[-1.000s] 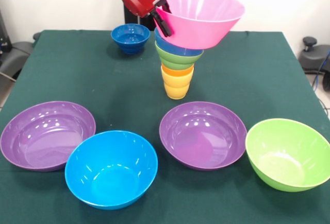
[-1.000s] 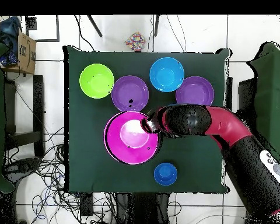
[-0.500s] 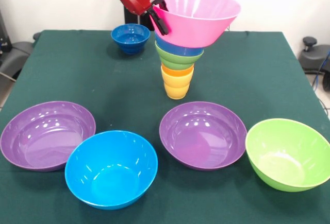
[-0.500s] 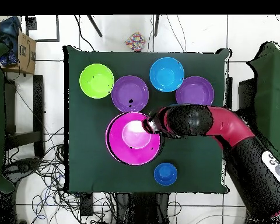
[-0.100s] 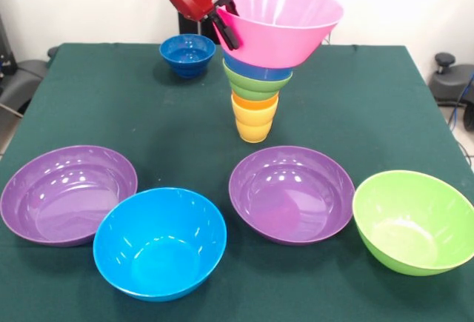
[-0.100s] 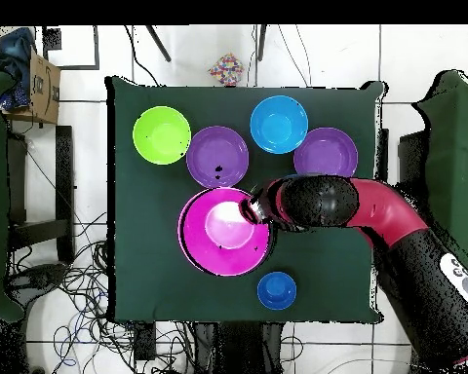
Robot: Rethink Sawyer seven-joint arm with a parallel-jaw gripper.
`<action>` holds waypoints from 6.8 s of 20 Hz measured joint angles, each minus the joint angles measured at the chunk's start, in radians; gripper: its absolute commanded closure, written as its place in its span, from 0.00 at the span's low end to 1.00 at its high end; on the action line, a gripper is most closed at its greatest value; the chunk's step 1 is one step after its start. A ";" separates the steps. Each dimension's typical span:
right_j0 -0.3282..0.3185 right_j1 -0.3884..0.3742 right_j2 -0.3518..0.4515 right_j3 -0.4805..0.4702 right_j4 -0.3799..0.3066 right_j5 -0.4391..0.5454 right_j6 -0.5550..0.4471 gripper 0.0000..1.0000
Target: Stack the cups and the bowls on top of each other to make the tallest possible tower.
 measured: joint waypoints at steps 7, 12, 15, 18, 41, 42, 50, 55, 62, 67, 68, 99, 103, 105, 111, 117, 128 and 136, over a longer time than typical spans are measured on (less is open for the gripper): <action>-0.015 0.000 0.000 0.001 0.000 0.000 0.000 1.00; -0.027 0.000 0.000 0.001 -0.001 0.000 0.000 1.00; -0.033 -0.001 0.000 0.004 0.000 0.000 0.000 1.00; -0.036 -0.001 0.000 0.008 -0.001 0.000 0.000 1.00; -0.036 -0.012 0.000 0.067 -0.003 0.000 0.000 1.00; -0.036 -0.012 0.000 0.067 -0.003 0.000 0.000 1.00; -0.035 -0.012 0.000 0.067 -0.003 0.000 0.000 1.00; -0.035 -0.012 0.000 0.067 -0.003 0.000 0.000 1.00; -0.035 -0.012 0.000 0.067 -0.003 0.000 0.000 1.00; -0.035 -0.012 0.000 0.067 -0.003 0.000 0.000 1.00; -0.035 -0.012 0.000 0.067 -0.003 0.000 0.000 1.00; -0.035 -0.023 0.000 0.087 -0.003 0.000 0.000 0.00; -0.035 -0.023 0.000 0.094 -0.003 0.000 0.000 0.00; -0.035 -0.023 0.000 0.098 -0.003 0.000 0.000 0.00; -0.035 -0.023 0.006 0.101 0.002 -0.021 0.000 0.00; -0.035 -0.023 0.016 0.101 0.011 -0.065 0.000 0.00; -0.031 -0.023 0.029 0.103 0.038 -0.107 0.000 0.00; -0.021 -0.023 0.031 0.105 0.049 -0.107 0.000 0.00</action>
